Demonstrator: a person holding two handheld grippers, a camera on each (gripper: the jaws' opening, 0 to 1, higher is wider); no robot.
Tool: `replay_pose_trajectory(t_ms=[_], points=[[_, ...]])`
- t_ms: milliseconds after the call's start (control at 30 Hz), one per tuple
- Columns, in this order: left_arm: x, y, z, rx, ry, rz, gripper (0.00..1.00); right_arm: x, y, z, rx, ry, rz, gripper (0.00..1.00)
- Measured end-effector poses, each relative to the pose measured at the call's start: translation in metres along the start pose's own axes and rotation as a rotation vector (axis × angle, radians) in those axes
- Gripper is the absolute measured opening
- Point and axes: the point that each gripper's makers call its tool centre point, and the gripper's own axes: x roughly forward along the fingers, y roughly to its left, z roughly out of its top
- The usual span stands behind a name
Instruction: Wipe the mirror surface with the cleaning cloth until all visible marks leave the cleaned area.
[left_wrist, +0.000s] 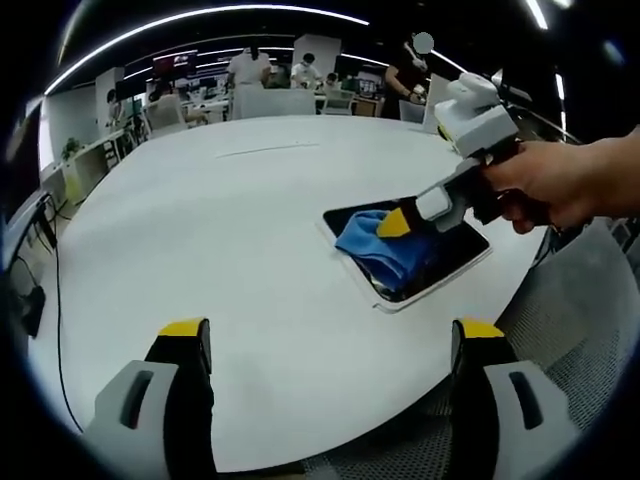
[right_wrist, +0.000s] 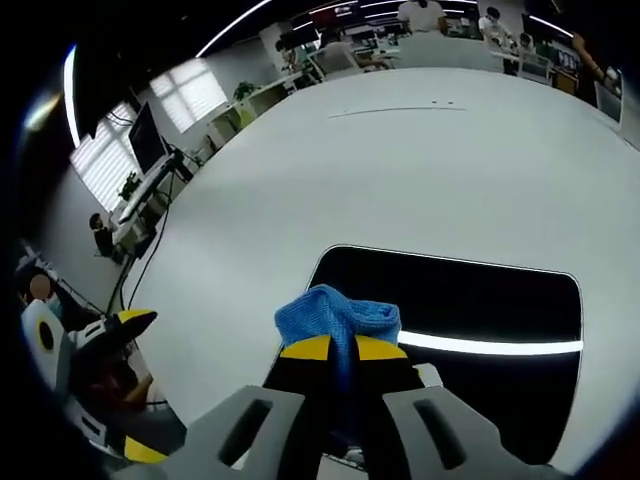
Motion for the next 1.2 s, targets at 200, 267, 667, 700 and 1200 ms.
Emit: replay_pose_trajectory(t_ms=[200,267,667,700,1200], points=[[0.0,0.0,-0.001,-0.001,0.004,-0.003,0.99,-0.003,-0.005,-0.001,0.007,0.0,0.007,0.01],[0.0,-0.001,-0.001,0.0,0.005,-0.004,0.99,-0.004,-0.007,-0.002,0.011,0.0,0.008,0.01],[0.0,-0.004,-0.002,0.01,0.015,-0.014,0.99,-0.014,-0.025,-0.006,0.029,-0.004,0.003,0.01],[0.0,-0.004,-0.002,0.012,0.016,-0.014,0.99,-0.014,-0.026,-0.006,0.028,-0.004,0.001,0.01],[-0.001,-0.004,0.001,0.005,-0.002,-0.012,0.99,-0.024,-0.042,-0.01,0.034,-0.012,-0.014,0.01]])
